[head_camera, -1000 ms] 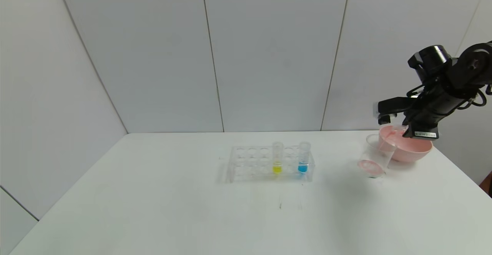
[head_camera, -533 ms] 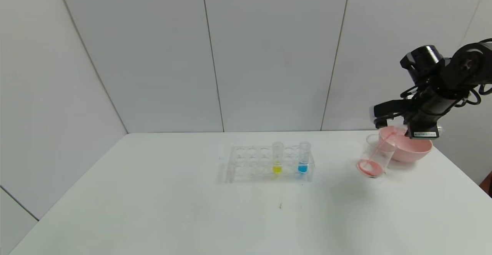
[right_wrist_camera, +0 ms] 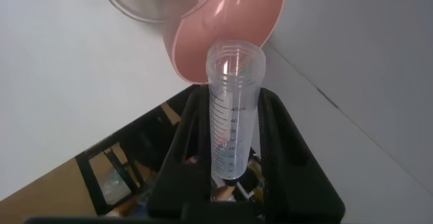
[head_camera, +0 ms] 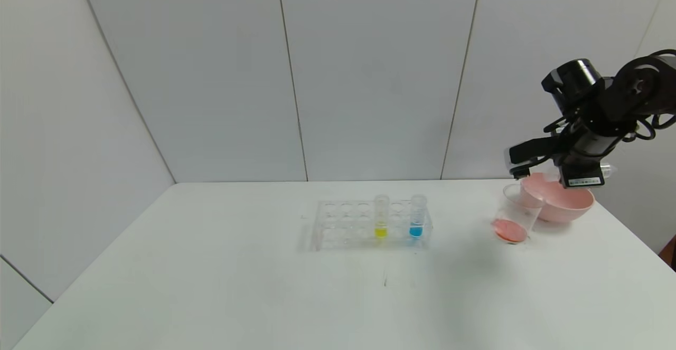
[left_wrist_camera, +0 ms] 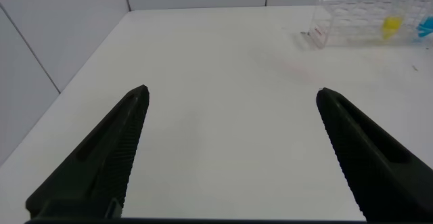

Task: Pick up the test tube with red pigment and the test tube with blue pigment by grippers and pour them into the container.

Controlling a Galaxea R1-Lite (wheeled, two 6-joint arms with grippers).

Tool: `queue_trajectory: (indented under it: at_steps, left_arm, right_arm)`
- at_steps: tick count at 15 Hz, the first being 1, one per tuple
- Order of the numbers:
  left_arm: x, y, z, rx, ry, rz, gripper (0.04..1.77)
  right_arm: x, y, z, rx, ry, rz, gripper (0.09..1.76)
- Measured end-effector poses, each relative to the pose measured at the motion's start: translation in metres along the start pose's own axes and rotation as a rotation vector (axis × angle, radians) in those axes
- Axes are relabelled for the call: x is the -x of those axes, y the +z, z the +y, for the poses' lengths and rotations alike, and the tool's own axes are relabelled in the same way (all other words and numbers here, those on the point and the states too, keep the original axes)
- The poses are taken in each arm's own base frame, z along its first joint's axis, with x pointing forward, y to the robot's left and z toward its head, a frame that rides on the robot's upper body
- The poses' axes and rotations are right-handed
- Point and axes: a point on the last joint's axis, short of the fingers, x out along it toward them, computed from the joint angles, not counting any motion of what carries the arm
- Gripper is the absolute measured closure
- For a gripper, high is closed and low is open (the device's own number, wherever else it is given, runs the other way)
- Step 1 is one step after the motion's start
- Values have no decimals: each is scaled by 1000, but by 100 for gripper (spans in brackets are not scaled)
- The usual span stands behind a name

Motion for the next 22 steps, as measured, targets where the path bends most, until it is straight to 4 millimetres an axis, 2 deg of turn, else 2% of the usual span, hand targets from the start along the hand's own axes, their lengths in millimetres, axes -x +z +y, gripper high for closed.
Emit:
queue_trajectory:
  at_steps: [7, 9, 11, 14, 18, 22]
  left_arm:
    - [0, 0, 0, 0, 0, 0, 5]
    - [0, 0, 0, 0, 0, 0, 5]
    - [0, 0, 0, 0, 0, 0, 5]
    - [0, 0, 0, 0, 0, 1, 5]
    - [0, 0, 0, 0, 0, 0, 5]
    - [0, 0, 0, 0, 0, 0, 5]
  right_arm:
    - [1, 0, -1, -9, -8, -8, 137]
    - [2, -4, -3, -31, -10, -75, 137]
    - [2, -10, -7, -96, -2, -227, 137]
    - [-1, -26, -11, -243, 63, -547, 137]
    - [-3, -57, -13, -513, 196, -811, 137]
    - [-6, -97, -10, -679, 305, -1028, 137]
